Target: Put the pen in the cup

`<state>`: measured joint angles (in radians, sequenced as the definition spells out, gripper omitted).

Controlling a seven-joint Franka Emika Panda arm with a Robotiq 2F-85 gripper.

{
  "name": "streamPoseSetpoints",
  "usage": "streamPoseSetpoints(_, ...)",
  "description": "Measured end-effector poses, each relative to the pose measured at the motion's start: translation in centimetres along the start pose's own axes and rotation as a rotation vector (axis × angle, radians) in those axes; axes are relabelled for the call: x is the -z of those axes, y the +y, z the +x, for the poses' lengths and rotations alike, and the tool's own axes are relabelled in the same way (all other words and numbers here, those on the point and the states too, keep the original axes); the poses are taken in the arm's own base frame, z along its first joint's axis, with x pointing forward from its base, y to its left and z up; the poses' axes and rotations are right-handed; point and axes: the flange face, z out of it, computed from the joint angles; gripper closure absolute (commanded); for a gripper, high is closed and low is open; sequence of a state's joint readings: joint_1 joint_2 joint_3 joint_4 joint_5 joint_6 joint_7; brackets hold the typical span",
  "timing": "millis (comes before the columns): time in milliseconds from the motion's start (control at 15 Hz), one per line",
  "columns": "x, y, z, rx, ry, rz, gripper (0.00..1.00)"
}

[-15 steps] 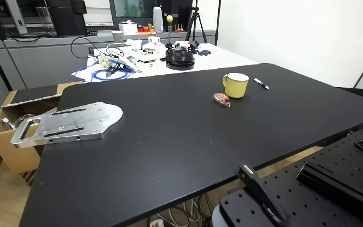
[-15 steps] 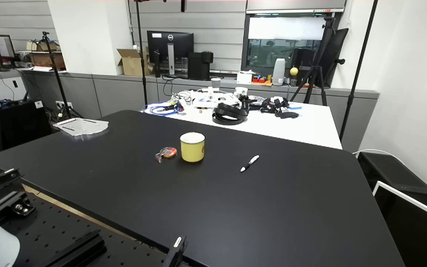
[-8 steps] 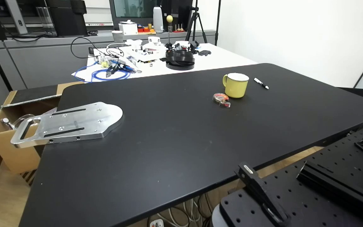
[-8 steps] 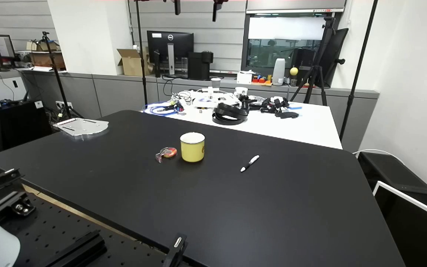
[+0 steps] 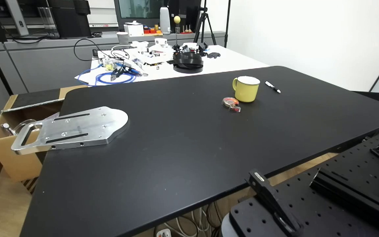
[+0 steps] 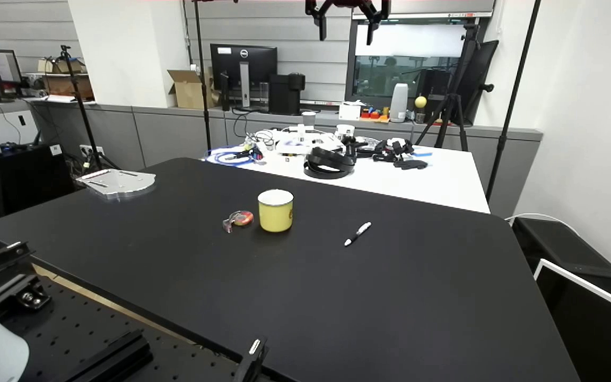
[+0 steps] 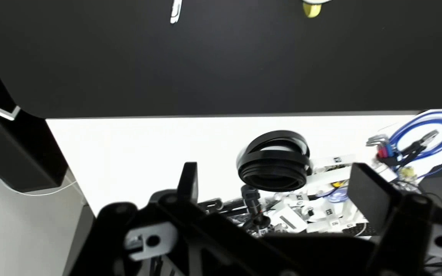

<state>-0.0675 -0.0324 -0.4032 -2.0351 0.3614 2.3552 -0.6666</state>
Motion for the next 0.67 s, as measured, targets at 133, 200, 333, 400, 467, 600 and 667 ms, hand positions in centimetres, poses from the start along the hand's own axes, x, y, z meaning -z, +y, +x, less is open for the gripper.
streamPoseSetpoints(133, -1.4, 1.5, 1.8, -0.056, 0.011, -0.046, 0.0)
streamPoseSetpoints(200, -2.2, 2.1, 2.6, -0.089, 0.017, -0.068, 0.0)
streamPoseSetpoints(333, -4.1, 3.2, 4.1, -0.152, 0.021, -0.105, 0.0)
streamPoseSetpoints(400, -5.1, 3.6, 4.8, -0.178, 0.02, -0.119, 0.0)
streamPoseSetpoints(467, -6.2, 3.9, 5.3, -0.199, 0.013, -0.134, 0.0)
streamPoseSetpoints(600, -8.4, 4.4, 6.3, -0.234, -0.008, -0.16, 0.0)
streamPoseSetpoints(667, -9.6, 4.5, 6.6, -0.246, -0.021, -0.17, 0.0)
